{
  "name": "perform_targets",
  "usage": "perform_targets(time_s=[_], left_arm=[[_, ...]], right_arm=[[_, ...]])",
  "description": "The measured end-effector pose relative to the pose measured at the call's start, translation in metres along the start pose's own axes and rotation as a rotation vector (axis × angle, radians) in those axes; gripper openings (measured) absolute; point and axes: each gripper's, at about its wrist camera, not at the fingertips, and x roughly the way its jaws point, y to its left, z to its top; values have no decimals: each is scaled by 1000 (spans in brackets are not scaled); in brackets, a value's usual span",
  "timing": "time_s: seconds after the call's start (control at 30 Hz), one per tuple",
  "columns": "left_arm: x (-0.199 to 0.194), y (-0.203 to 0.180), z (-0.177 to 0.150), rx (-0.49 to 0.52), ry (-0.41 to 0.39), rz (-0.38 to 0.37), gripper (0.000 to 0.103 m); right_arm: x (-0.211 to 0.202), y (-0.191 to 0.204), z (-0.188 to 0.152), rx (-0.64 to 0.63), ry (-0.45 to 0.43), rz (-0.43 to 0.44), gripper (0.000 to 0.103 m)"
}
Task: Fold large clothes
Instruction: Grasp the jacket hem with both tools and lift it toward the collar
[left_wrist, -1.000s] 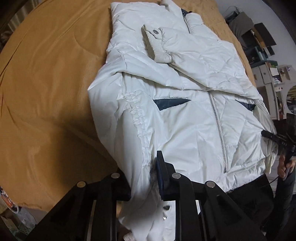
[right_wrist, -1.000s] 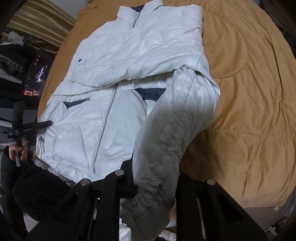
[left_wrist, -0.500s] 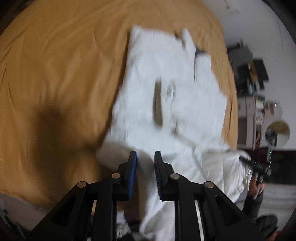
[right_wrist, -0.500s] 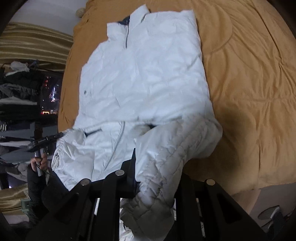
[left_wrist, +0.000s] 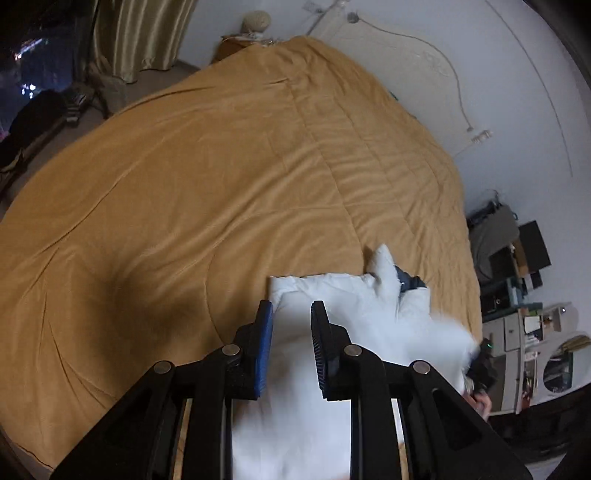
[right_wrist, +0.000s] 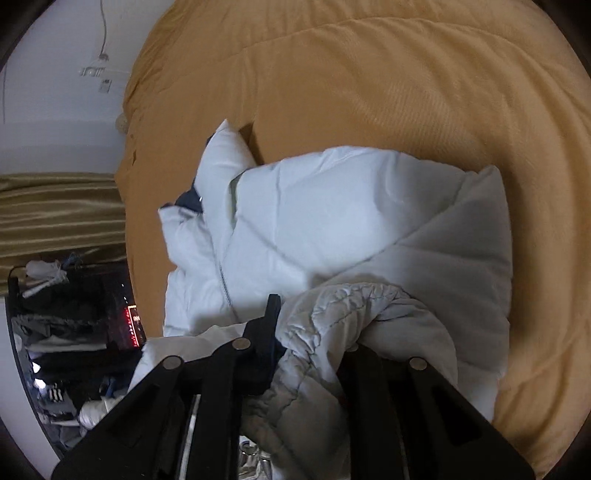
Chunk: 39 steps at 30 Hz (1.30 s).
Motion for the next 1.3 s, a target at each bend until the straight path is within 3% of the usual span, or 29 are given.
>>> perform_targets(time_s=[0.1, 0.23, 0.3, 0.37, 0.47, 0.53, 0.6, 0.73, 0.83, 0.9, 0.93, 0.97, 1.07, 1.13, 1.23, 1.3], left_arm=[[7, -33, -15, 96, 19, -15, 21], [68, -87, -38, 275, 58, -35, 22], [110, -110, -52, 363, 59, 35, 22], [163, -118, -66, 394, 84, 100, 22], [226, -104, -86, 349, 130, 90, 21], [241, -101, -92, 369, 63, 59, 21], [251, -112, -94, 435, 60, 89, 21], [259, -127, -98, 512, 68, 145, 22], [261, -128, -99, 518, 69, 153, 22], [261, -127, -97, 508, 72, 161, 22], [262, -126, -97, 502, 73, 159, 22], [260, -125, -97, 493, 74, 154, 22], [261, -123, -97, 481, 73, 145, 22], [261, -122, -96, 477, 75, 147, 22], [259, -123, -96, 476, 72, 150, 22], [258, -121, -97, 472, 71, 143, 22]], right_arm=[[1, -12, 6, 24, -60, 10, 17], [-9, -25, 6, 51, -98, 21, 15], [-15, -23, 7, 32, -112, 20, 15], [-21, -26, -1, 20, -138, 10, 15], [-32, -37, -13, 45, -184, 17, 15], [-36, -44, -20, 48, -210, 8, 15], [-44, -45, -29, -3, -220, -23, 15], [-66, -22, -49, -130, -223, -134, 25], [-93, -20, -66, -134, -247, -72, 34], [-113, -15, -78, -160, -256, -61, 55], [-125, -11, -86, -181, -283, -94, 80], [-139, -8, -94, -202, -332, -112, 98], [-166, 12, -125, -257, -454, -143, 100], [-159, 43, -146, -365, -488, -244, 100], [-115, 95, -178, -597, -534, -380, 100], [-80, 116, -192, -728, -548, -426, 100]])
